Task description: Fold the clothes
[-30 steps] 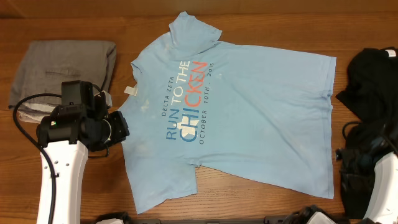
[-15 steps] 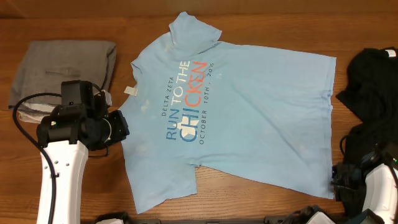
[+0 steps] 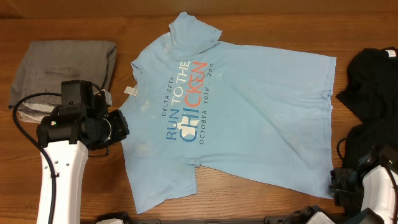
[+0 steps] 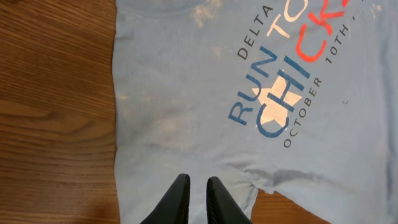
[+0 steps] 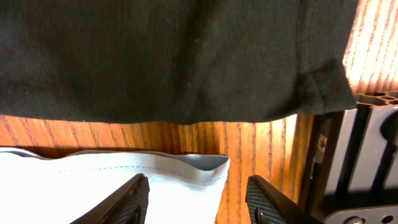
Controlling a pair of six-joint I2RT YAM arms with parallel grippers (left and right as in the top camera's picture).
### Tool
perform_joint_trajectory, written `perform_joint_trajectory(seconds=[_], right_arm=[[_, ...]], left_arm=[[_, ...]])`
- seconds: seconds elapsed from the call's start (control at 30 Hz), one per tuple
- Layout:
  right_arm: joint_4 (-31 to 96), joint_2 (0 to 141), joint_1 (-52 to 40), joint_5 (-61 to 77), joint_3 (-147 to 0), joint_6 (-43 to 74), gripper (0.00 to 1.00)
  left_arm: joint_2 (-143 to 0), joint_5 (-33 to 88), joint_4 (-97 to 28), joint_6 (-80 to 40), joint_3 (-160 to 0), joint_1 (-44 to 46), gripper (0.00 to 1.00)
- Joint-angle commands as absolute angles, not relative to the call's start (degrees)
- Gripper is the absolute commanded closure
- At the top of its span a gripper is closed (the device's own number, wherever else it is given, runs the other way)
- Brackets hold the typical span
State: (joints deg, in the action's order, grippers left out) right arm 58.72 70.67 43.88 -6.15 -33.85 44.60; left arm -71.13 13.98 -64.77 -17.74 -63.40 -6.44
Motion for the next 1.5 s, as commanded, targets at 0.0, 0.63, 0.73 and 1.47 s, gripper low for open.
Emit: perform_joint_trajectory(seconds=[0.0,0.63,0.73,1.47], right_arm=[[57.54,72.05,44.21,-4.49,-32.1,44.99,0.45],[52.23,74.83,44.23,-3.27,-29.5,44.95,0.96],[51.22,74.83,44.23,-1.67,-29.5,42.78,0.96],[50.35,74.83,44.21,0.1,-29.5,40.23,0.96]], left_arm=[[-70.87,14.63,-64.45,-17.72,-64.23,-6.7,0.86],[-70.87,14.46,-64.36,-18.02,-64.23,-6.7,0.84],[-71.16,14.46,-64.75,-18.02,-64.16,-6.68,0.83],[-72.64,17.08,-66.15,-26.44,-39.53,-4.64,0.68]])
